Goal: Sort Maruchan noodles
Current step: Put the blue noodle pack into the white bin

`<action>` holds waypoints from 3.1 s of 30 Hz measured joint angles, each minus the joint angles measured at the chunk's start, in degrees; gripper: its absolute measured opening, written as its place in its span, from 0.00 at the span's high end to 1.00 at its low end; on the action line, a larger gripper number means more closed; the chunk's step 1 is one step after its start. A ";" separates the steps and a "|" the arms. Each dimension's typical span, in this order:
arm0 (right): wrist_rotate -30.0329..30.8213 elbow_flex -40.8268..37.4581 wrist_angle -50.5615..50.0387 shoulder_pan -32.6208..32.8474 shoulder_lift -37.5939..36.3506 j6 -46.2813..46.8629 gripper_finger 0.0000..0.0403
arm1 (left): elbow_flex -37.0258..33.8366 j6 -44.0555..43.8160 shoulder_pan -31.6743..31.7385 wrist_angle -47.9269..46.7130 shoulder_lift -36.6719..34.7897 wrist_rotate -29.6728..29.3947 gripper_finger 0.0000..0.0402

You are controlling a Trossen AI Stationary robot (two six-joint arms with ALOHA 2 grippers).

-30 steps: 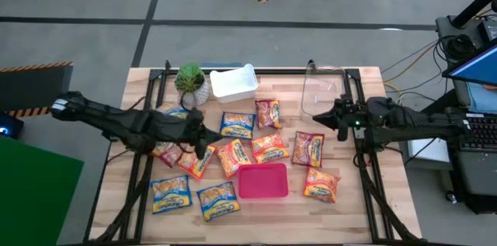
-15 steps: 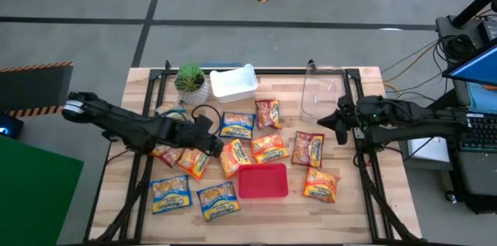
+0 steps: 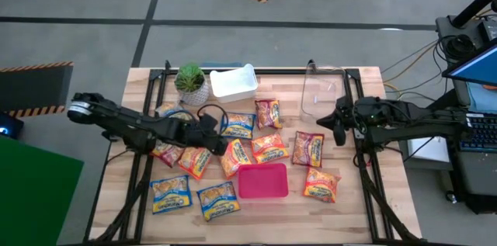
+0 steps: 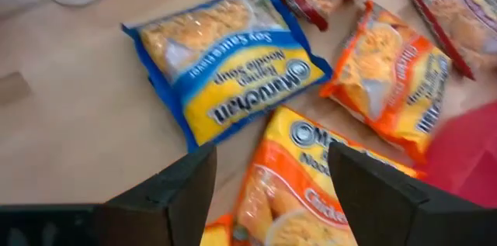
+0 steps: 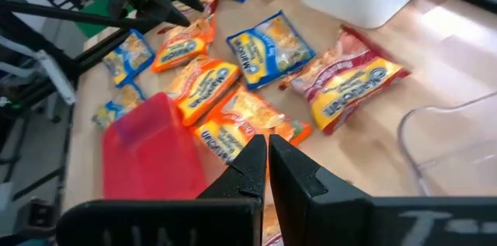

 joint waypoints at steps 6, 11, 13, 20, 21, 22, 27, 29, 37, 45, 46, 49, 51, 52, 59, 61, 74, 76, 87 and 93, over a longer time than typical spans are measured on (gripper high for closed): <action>1.07 0.00 3.56 0.00 0.03 -5.43 0.98 | 0.00 -5.48 1.22 -0.09 -1.67 5.34 0.43; 1.07 0.00 9.07 0.00 0.01 -8.68 0.98 | 0.00 -6.39 1.48 -0.04 -2.11 6.96 0.44; 1.07 0.00 9.59 0.00 0.03 -8.58 0.98 | 0.00 -4.61 1.48 -0.01 -1.64 6.80 0.44; 3.94 -2.86 9.45 0.00 0.38 -5.36 0.98 | -3.99 -0.44 1.85 3.25 0.33 -0.14 0.44; 4.00 -3.48 9.51 0.00 0.38 -5.16 0.98 | -5.18 -0.42 2.23 5.32 0.44 -0.38 0.44; 4.04 -4.16 9.50 0.00 0.38 -4.99 0.98 | -6.42 -0.44 2.63 7.77 0.54 -0.42 0.44; 4.02 -7.00 11.22 0.00 0.42 -5.73 0.98 | -12.10 -3.21 5.58 18.72 1.29 -0.48 0.44; 4.03 -7.47 12.75 0.00 0.42 -7.25 0.98 | -13.69 -4.40 6.83 22.68 1.99 -0.83 0.45; 3.93 -7.54 16.74 0.00 0.40 -10.80 0.98 | -15.72 -5.50 8.41 28.97 7.46 -3.31 0.47; 3.91 -7.83 16.74 0.00 0.40 -12.14 0.98 | -13.50 -8.04 8.52 30.18 13.06 -2.26 0.47; 3.91 -7.87 16.75 0.00 0.40 -12.16 0.98 | -13.18 -7.94 8.52 30.20 13.40 -2.24 0.47; 3.93 -8.02 16.95 0.00 0.42 -12.16 0.98 | -12.16 -6.45 8.56 30.21 14.52 -3.06 0.47; 3.91 -8.07 16.96 0.00 0.42 -12.12 0.98 | -11.89 -6.51 8.68 30.16 15.18 -3.76 0.47; 3.91 -8.09 16.96 -0.02 0.41 -11.84 0.98 | -11.72 -6.93 8.75 30.19 15.60 -4.00 0.47; 3.91 -8.38 17.31 0.00 1.21 -9.07 0.98 | -11.29 -9.28 8.82 31.28 19.31 -5.25 0.47; 3.87 -8.97 18.90 0.05 1.91 -8.61 0.98 | -11.23 -9.25 8.82 32.52 20.40 -5.93 0.48; 3.64 -7.39 29.15 0.13 10.42 -7.57 0.98 | -11.47 -1.78 8.82 37.74 20.94 -6.70 0.93; 3.65 -6.34 28.78 0.13 12.11 -7.76 0.98 | -11.47 -0.58 8.82 38.33 20.67 -7.21 0.97; 3.72 -1.61 28.76 0.11 22.98 -8.22 0.98 | -11.54 21.29 7.52 43.54 14.91 -13.71 0.98; 3.77 1.75 30.30 0.11 27.69 -8.22 0.96 | -11.54 40.74 7.38 49.97 11.62 -14.21 0.99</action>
